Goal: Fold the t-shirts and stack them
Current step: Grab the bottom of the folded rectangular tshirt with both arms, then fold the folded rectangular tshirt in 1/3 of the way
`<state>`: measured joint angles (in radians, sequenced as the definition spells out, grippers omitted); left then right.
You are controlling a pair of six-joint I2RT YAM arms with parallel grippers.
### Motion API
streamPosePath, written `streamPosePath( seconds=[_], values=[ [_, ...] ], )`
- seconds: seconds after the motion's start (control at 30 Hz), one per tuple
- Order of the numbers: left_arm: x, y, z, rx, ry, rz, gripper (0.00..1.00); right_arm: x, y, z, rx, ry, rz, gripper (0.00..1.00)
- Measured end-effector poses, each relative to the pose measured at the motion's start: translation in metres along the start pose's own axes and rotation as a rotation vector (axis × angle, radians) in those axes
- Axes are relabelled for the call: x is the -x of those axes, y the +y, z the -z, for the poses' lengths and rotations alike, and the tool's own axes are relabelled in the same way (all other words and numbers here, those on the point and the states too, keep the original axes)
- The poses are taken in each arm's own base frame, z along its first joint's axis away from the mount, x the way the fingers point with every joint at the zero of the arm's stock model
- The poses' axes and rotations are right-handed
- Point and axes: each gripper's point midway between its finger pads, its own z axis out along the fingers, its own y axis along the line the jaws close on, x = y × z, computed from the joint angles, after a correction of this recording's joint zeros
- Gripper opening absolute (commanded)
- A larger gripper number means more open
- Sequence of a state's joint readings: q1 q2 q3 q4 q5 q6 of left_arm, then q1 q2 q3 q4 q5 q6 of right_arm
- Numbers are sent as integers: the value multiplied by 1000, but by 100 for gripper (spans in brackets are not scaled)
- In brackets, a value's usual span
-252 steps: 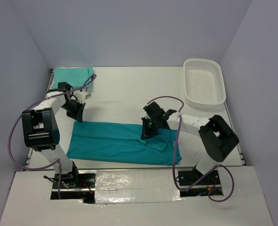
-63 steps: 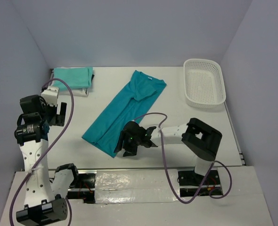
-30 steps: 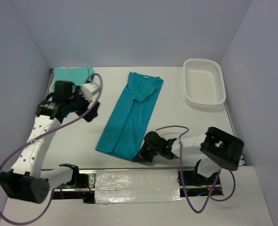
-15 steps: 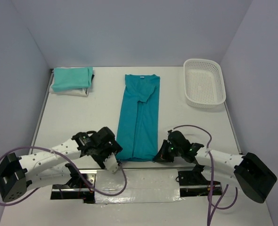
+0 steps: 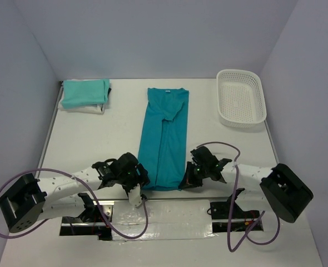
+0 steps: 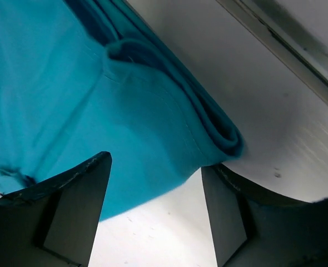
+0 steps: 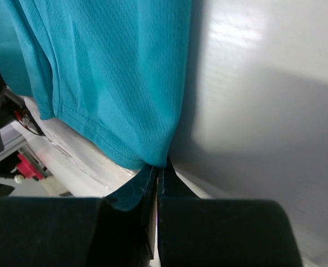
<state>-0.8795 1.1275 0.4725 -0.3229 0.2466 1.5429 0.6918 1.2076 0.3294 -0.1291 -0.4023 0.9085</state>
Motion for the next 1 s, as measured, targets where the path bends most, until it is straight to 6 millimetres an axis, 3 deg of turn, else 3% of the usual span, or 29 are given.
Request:
streamPosePath(
  seconds=[0.13, 0.17, 0.2, 0.23, 0.27, 0.43, 0.57, 0.63, 0.83, 1.0],
  values=[
    [6, 6, -7, 23, -43, -37, 64, 5, 4, -4, 2, 37, 6, 0],
    [7, 8, -9, 22, -52, -32, 47, 5, 5, -4, 4, 44, 8, 0],
    [9, 8, -10, 13, -67, -28, 38, 5, 5, -5, 7, 51, 10, 0],
    [10, 6, -13, -2, -74, -12, 14, 5, 5, -5, 11, 55, 11, 0],
    [11, 3, -14, -20, -81, -1, 1, 5, 5, -5, 13, 58, 12, 0],
    [15, -9, -14, -63, -100, 48, 0, 6, 3, -2, 3, 65, 8, 0],
    [10, -1, -4, -46, -77, 179, 0, 15, 2, 9, -56, 43, 31, 0],
    [0, 16, 8, -13, -63, 287, 0, 29, 14, 19, -55, 12, 50, 0],
    [-59, 107, 46, 121, -37, 607, 0, 93, 64, 53, -1, -114, 112, 0],
    [-106, 145, 58, 162, -44, 816, 0, 145, 70, 55, -26, -153, 91, 0]
  ],
)
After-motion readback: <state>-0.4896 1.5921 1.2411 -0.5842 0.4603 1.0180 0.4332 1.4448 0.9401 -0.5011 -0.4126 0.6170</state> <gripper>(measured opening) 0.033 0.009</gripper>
